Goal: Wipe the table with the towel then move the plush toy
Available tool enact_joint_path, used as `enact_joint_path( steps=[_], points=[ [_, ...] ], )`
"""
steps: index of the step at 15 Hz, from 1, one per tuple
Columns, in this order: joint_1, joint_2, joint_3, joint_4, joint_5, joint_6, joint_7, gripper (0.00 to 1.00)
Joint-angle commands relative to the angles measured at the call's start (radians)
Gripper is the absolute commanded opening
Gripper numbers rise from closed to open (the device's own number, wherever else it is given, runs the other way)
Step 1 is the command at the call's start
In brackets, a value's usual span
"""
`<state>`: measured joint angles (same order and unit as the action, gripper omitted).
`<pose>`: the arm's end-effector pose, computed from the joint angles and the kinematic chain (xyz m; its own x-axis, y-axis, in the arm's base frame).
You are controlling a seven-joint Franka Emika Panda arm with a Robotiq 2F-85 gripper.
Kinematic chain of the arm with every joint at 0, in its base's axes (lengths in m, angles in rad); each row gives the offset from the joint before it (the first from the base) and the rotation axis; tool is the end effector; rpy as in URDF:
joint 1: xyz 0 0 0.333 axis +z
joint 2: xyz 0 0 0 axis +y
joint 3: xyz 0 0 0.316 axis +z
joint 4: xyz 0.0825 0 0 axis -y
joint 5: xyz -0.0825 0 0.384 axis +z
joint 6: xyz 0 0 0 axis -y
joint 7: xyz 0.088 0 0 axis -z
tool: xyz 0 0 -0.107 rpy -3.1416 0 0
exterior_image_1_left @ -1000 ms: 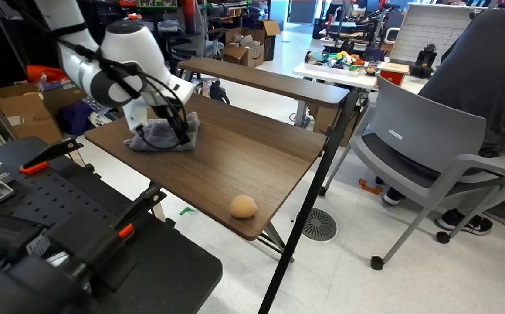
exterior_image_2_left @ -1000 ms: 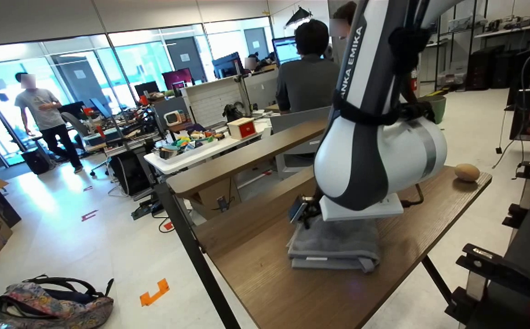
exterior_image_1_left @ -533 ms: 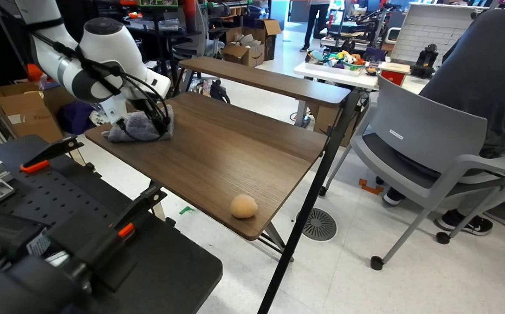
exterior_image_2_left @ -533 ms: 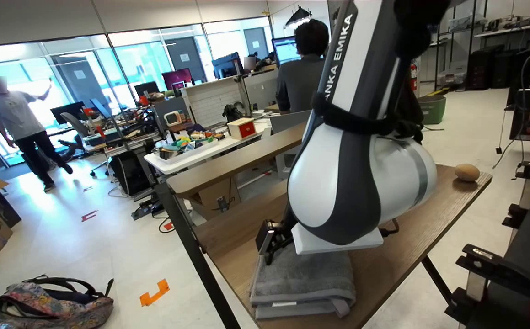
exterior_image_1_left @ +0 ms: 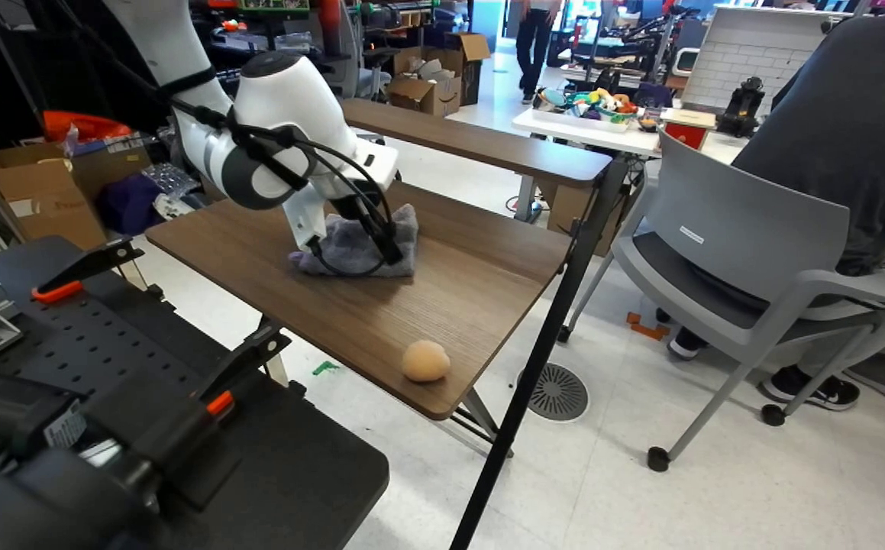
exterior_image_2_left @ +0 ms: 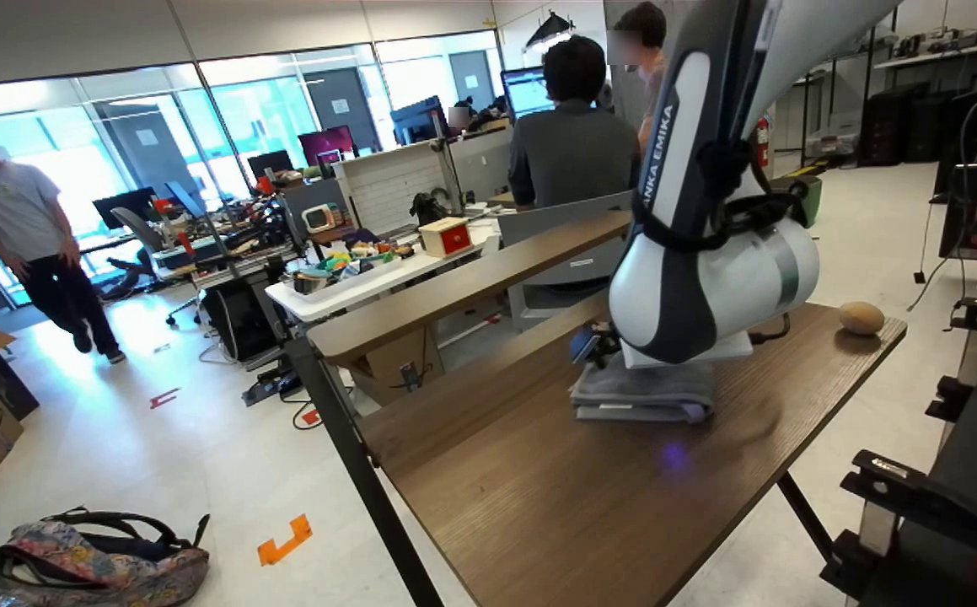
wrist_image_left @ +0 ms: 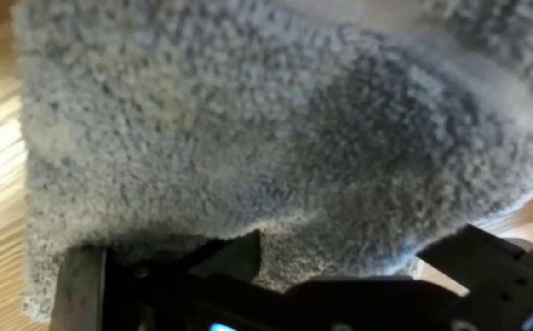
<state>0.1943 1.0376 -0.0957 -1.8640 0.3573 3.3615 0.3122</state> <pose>0.6087 0.0240 0.0162 0.7673 -0.4726 0.4334 -0.4574 -0.8771 -0.1466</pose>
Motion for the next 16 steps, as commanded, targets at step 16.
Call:
enact_joint_path(
  steps=[16],
  points=[
    [-0.007,0.227,-0.042,0.306,0.142,0.122,0.049,1.00]
  ],
)
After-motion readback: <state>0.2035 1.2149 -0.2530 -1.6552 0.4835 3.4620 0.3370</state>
